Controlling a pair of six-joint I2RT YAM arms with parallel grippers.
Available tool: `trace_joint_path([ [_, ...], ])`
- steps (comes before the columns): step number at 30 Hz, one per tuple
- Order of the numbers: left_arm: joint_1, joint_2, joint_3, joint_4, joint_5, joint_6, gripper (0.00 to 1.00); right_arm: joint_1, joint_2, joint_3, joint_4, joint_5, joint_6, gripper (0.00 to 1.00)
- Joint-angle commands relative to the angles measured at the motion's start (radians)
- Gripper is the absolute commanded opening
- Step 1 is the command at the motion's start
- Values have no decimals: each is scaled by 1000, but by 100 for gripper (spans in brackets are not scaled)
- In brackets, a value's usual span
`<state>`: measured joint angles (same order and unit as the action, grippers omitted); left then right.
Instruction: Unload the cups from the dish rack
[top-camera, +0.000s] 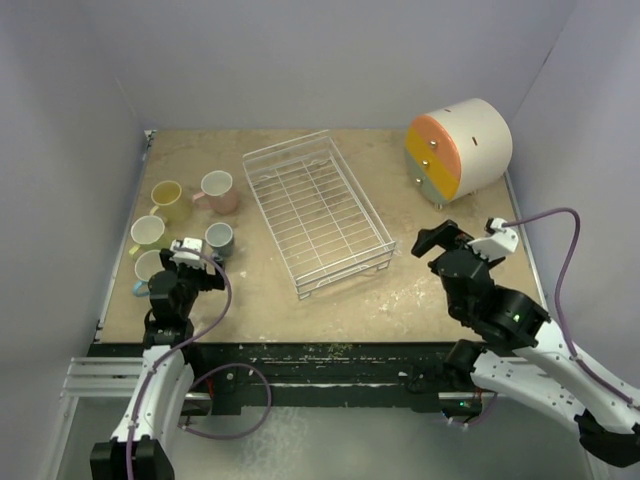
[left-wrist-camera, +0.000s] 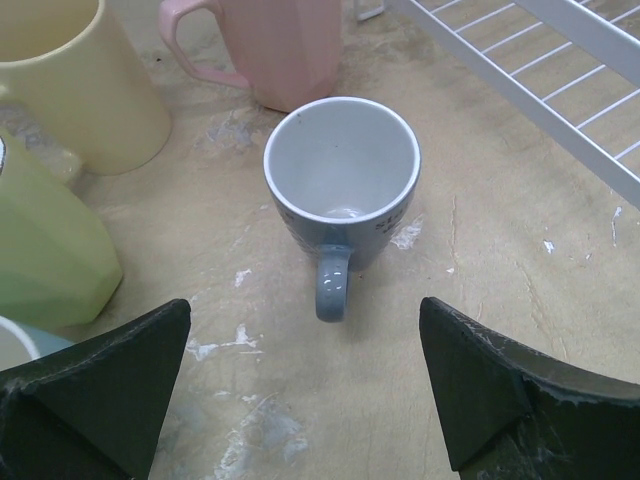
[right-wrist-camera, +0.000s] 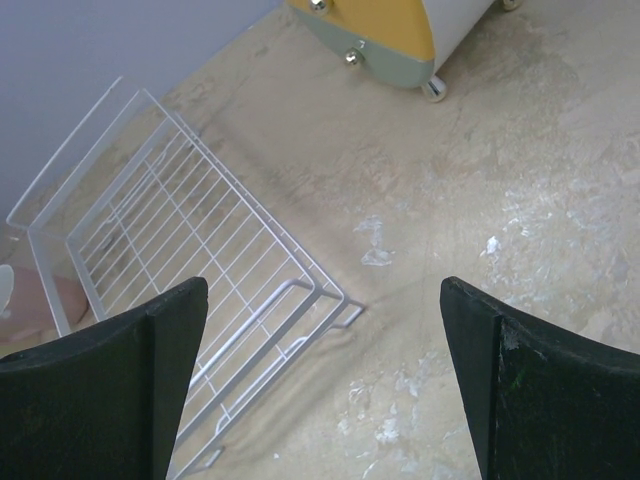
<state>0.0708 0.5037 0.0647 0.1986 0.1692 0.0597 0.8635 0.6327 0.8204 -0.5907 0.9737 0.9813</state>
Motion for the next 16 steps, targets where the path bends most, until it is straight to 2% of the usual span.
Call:
trace_joint_path([
  [1, 0, -40, -12, 50, -10, -24, 99, 2, 2, -15, 20, 55, 26, 100],
  [9, 0, -26, -8, 53, -18, -27, 99, 2, -4, -52, -17, 125, 29, 100],
  [16, 0, -19, -6, 56, -18, -27, 99, 2, 8, -97, -159, 317, 107, 100],
])
